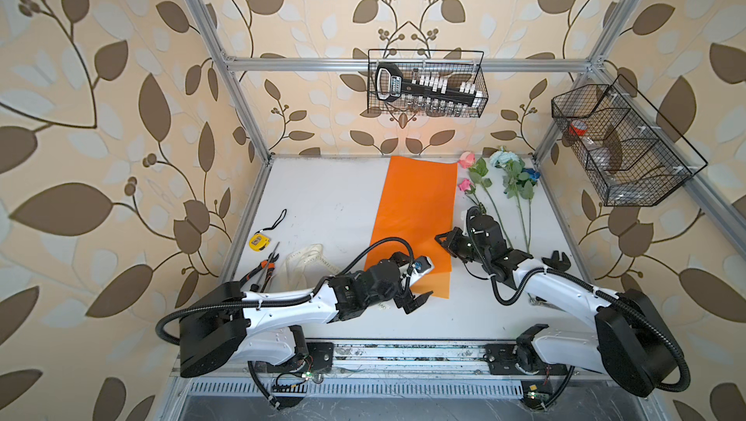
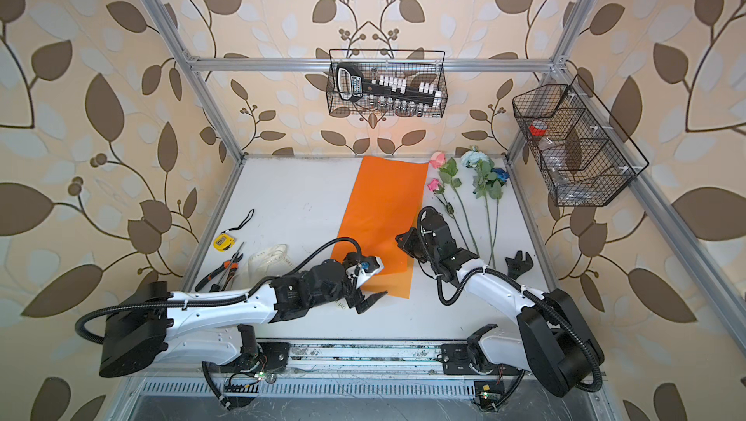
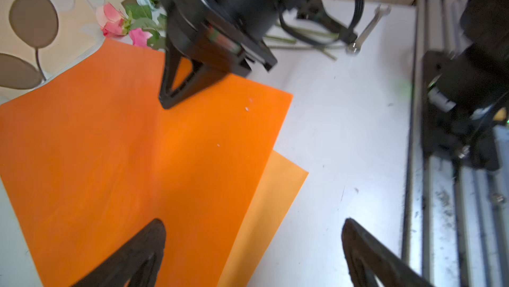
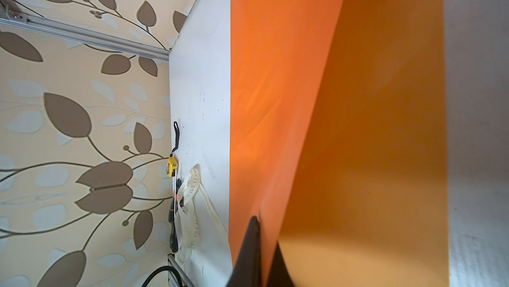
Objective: Tie the bouquet of fake flowers
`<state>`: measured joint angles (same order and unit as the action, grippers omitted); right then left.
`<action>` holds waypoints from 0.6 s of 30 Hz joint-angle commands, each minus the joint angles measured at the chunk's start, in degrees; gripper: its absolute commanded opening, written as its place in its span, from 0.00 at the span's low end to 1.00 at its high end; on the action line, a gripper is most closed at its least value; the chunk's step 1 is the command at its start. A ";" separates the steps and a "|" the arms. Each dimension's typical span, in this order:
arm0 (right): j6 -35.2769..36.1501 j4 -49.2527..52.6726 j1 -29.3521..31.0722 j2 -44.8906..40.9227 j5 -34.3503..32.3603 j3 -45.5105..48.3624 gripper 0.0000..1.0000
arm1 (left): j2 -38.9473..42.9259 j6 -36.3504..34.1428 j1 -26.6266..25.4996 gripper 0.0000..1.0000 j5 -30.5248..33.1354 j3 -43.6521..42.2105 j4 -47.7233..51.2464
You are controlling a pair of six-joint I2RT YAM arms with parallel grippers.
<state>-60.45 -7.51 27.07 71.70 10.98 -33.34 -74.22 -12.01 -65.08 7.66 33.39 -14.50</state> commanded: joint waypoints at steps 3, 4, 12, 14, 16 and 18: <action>-1.18 2.82 1.19 -2.47 -2.13 -1.46 0.00 | -7.93 -5.22 -2.94 0.99 22.46 6.20 -1.81; -1.09 3.22 1.26 -2.77 -2.34 -1.55 0.00 | -10.25 -4.72 -3.11 0.99 25.31 6.82 -3.16; -0.58 4.43 1.72 -4.37 -3.14 -1.40 0.00 | -13.71 -4.10 -3.21 0.73 27.76 8.47 -10.38; -0.06 4.43 1.75 -4.29 -3.00 -1.46 0.00 | -14.94 -4.34 -3.21 0.49 27.80 10.24 -9.22; 1.16 5.42 1.76 -4.37 -3.17 -2.11 0.01 | -14.96 -3.77 -3.21 0.20 28.39 11.32 -7.98; 3.36 7.56 1.76 -5.00 -4.10 -3.56 0.07 | -13.62 -2.43 -3.24 0.00 29.55 10.93 -7.63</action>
<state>-59.68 -2.70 28.49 68.10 8.82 -34.02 -89.43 -16.12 -68.07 33.67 42.65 -21.12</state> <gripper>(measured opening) 0.060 0.048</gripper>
